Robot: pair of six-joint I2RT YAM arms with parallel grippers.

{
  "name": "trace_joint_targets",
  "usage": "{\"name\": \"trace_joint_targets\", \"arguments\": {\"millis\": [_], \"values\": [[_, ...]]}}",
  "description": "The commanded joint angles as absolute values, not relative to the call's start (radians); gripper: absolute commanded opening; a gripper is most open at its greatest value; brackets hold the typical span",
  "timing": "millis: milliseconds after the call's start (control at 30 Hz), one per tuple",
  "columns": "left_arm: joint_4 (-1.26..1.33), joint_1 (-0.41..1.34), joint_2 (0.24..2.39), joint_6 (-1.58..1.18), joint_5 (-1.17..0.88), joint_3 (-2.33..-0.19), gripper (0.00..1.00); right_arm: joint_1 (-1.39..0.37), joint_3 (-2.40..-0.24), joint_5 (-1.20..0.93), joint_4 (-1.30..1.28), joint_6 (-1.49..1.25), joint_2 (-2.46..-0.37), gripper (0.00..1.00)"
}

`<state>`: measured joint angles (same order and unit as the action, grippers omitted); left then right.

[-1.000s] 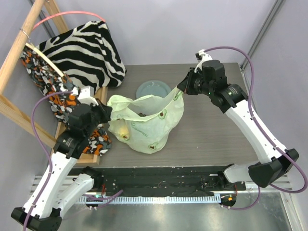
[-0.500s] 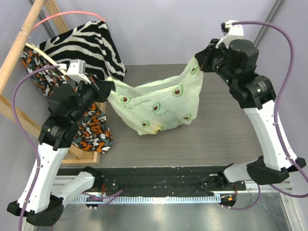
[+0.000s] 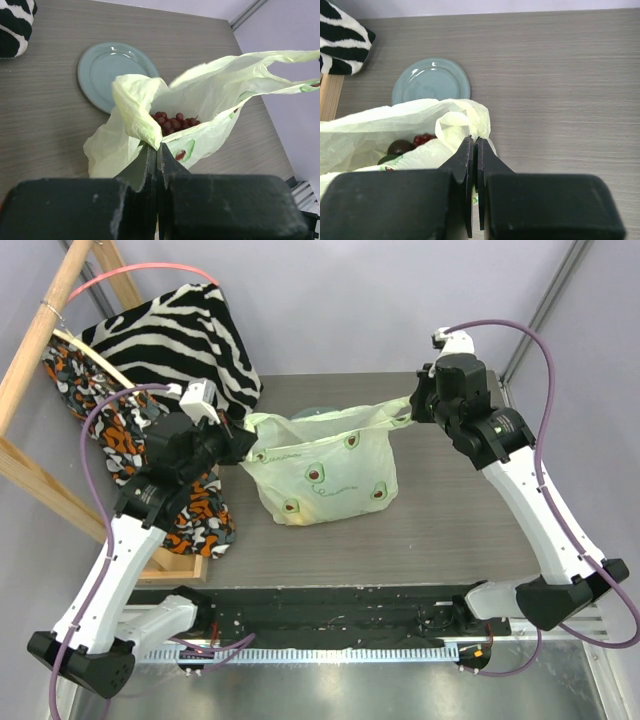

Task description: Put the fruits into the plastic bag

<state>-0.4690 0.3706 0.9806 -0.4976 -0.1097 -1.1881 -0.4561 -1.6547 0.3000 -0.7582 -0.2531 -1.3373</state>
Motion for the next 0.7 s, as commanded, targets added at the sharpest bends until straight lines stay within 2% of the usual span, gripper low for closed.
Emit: {"name": "trace_joint_targets", "arguments": {"millis": [0, 67, 100, 167, 233, 300, 333, 367, 433, 467, 667], "values": [[-0.428, 0.365, 0.956, -0.491, -0.109, -1.213, 0.0, -0.448, -1.683, 0.344, -0.707, -0.267, -1.307, 0.01], [-0.437, 0.367, 0.962, -0.488, -0.109, -1.226, 0.01, -0.446, -1.686, 0.342, -0.709, -0.27, -1.313, 0.02], [-0.442, 0.365, 0.963, -0.488, -0.109, -1.227, 0.04, -0.446, -1.687, 0.341, -0.707, -0.271, -1.315, 0.06], [-0.44, 0.367, 0.96, -0.489, -0.107, -1.232, 0.21, -0.448, -1.693, 0.339, -0.706, -0.272, -1.321, 0.12], [-0.44, 0.365, 0.95, -0.486, -0.095, -1.232, 0.37, -0.448, -1.697, 0.337, -0.704, -0.272, -1.321, 0.23], [-0.44, 0.365, 0.94, -0.476, -0.075, -1.233, 0.49, -0.446, -1.697, 0.328, -0.695, -0.268, -1.318, 0.38], [-0.44, 0.365, 0.937, -0.474, -0.068, -1.235, 0.55, -0.446, -1.695, 0.319, -0.683, -0.265, -1.316, 0.55], [-0.443, 0.367, 0.936, -0.465, -0.061, -1.238, 0.69, -0.446, -1.697, 0.301, -0.678, -0.262, -1.313, 0.62], [-0.448, 0.367, 0.927, -0.46, -0.043, -1.244, 0.83, -0.446, -1.698, 0.282, -0.664, -0.255, -1.309, 0.75], [-0.451, 0.365, 0.923, -0.456, -0.038, -1.249, 0.9, -0.446, -1.698, 0.273, -0.658, -0.253, -1.301, 0.77], [-0.442, 0.367, 0.873, -0.443, 0.028, -1.249, 0.99, -0.446, -1.648, 0.27, -0.555, -0.265, -1.229, 0.87]]}}
